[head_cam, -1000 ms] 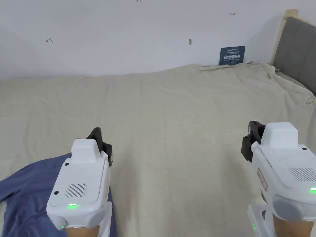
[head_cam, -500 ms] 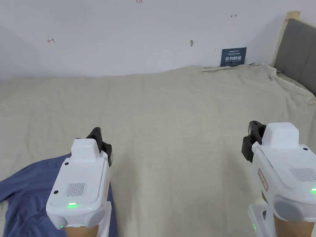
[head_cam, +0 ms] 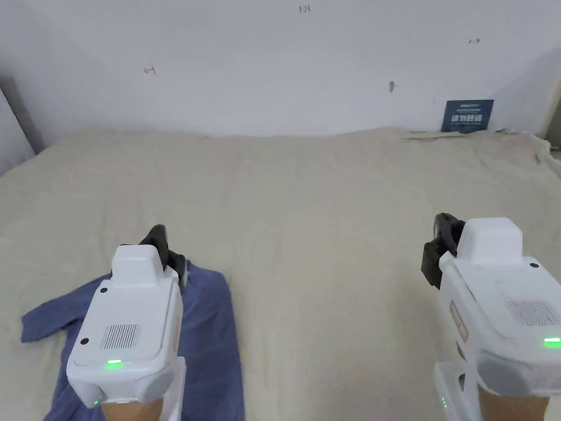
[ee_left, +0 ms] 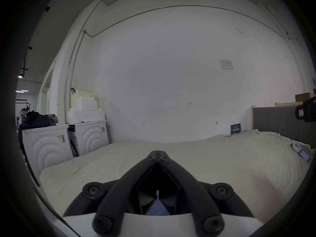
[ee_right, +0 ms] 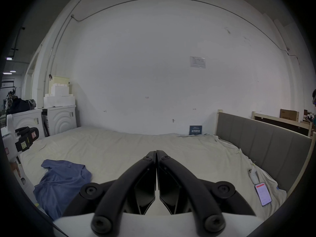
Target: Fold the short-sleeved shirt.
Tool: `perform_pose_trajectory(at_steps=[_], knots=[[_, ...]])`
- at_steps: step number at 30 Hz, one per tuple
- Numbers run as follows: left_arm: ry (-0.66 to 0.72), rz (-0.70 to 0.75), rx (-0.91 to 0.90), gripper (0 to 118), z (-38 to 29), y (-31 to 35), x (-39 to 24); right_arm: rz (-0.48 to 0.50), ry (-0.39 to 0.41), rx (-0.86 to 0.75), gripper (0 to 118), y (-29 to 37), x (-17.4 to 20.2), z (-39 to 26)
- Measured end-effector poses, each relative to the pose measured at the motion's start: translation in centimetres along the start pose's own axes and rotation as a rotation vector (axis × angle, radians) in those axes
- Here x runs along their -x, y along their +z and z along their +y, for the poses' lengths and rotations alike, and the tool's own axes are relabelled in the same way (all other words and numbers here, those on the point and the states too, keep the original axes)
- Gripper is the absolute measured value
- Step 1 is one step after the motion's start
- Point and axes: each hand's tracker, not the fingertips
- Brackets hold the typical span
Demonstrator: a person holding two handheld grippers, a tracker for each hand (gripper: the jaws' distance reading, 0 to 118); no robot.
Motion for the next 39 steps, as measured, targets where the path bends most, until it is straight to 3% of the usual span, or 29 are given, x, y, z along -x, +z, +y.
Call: perform_pose_trajectory(at_steps=[15,23,34,39], knots=[[-0.037,0.281,0.038,0,-0.5,5.2,12.3,0.279,0.019,-0.021,0,-2.9,11.0,-0.2],[-0.044,0.361,0.073,0,-1.4,7.5,15.8,0.361,0.028,-0.015,0,-2.7,15.0,-0.5],[-0.021,0.339,0.127,0,-1.5,6.3,16.6,0.360,0.032,-0.005,0,-2.7,15.2,-0.7],[0.035,0.205,0.353,0,-2.2,2.2,15.8,0.337,0.033,0.008,0,-2.9,14.3,-0.7]])
